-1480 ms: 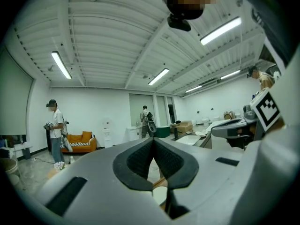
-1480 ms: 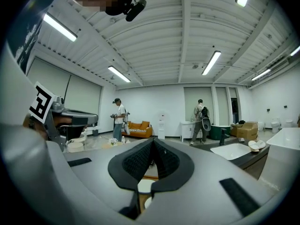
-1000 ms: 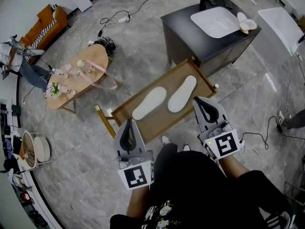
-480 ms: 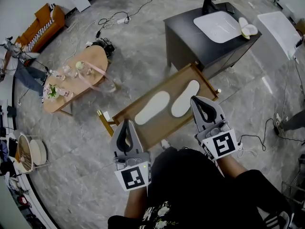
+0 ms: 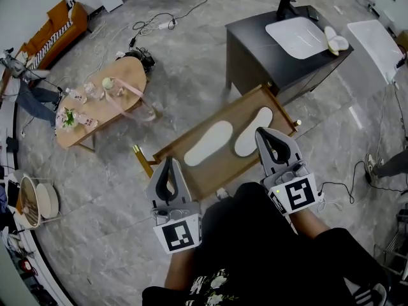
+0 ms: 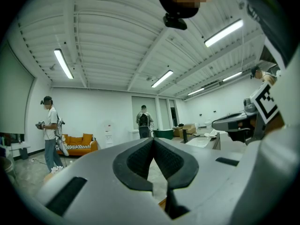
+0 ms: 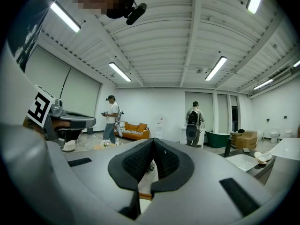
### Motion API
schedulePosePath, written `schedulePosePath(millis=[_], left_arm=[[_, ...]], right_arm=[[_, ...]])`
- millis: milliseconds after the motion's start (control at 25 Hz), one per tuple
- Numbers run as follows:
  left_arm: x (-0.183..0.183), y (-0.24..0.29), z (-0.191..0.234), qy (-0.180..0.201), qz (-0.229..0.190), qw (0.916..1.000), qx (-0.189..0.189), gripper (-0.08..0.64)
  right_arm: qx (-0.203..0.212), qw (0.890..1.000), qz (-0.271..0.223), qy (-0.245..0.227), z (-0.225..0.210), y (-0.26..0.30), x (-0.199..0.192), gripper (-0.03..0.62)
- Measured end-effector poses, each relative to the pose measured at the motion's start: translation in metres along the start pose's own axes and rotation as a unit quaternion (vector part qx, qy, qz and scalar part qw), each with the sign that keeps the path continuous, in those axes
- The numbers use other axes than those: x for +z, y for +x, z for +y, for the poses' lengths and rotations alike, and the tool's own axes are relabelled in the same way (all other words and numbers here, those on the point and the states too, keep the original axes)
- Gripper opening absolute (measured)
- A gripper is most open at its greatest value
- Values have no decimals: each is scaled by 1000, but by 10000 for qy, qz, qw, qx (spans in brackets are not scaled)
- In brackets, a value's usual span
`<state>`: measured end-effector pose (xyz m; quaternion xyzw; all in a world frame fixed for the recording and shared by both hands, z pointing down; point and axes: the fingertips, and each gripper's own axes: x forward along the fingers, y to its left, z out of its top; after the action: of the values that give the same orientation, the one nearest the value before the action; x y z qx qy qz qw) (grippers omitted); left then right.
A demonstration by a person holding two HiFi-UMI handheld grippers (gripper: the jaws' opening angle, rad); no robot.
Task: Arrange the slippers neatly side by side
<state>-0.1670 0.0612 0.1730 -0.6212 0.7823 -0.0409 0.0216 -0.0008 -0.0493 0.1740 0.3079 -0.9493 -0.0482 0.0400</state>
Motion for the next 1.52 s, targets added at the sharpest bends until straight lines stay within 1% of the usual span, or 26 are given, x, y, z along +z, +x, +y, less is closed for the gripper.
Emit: schedulePosePath(millis=[120, 240, 440, 760, 960, 1120, 1240, 1520], left_arm=[[3, 1, 2, -8, -70, 10000, 62, 2], [1, 2, 5, 30, 0, 9998, 174, 2], [-1, 3, 8, 27, 109, 9986, 518, 2], [8, 14, -2, 70, 181, 9949, 989, 2], [7, 19, -11, 77, 262, 9920, 1234, 2], [10, 22, -20, 169, 177, 9900, 1386, 2], [6, 23, -26, 151, 374, 9871, 1548, 2], [-4, 29, -41, 201, 633, 9803, 1859, 2]], right_arm=[[38, 10000, -12, 26, -2, 4, -1, -3], [144, 9999, -35, 61, -4, 11, -2, -3], [487, 9988, -20, 99, -6, 25, -5, -3], [1048, 9944, -10, 97, -24, 50, -4, -3], [1314, 9913, 23, 122, -34, 61, -8, -3], [1509, 9883, 111, 202, -39, 66, -17, -3], [1722, 9846, 149, 240, -43, 68, -22, -3], [2126, 9763, 233, 335, -52, 74, -39, -3]])
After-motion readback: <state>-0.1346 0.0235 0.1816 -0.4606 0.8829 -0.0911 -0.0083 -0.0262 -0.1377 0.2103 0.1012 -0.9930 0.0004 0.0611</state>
